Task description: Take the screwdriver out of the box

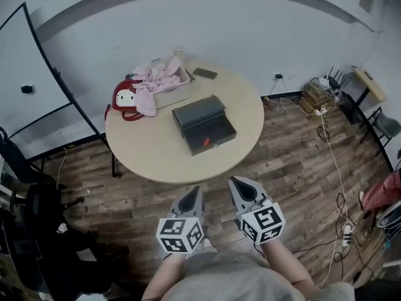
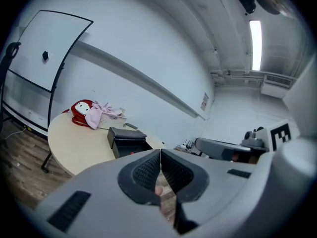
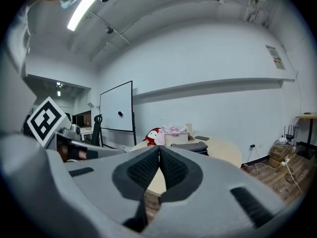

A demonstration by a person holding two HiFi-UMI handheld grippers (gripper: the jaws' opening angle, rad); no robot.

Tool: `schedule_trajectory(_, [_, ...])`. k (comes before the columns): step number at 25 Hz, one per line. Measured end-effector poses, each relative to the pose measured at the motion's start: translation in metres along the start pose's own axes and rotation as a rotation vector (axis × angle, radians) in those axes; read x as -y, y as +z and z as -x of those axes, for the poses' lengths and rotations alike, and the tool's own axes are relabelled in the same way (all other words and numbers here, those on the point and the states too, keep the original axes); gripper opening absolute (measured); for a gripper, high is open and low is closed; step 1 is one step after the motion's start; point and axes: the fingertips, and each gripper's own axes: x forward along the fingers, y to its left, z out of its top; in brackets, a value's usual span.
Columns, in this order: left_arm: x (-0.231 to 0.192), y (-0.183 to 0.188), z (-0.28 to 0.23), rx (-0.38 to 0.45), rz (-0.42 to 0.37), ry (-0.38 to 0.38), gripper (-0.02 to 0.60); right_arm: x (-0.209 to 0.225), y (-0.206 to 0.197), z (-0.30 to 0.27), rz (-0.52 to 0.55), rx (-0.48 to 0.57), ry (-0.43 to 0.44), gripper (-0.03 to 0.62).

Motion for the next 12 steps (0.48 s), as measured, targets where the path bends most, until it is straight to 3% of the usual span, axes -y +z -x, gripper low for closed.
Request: schedule_trajectory(12, [-0.054,0.01,-0.021,-0.017,0.025,0.019,0.003,-0.002,0.003,-0.057,0.028,-0.005,0.044,0.0])
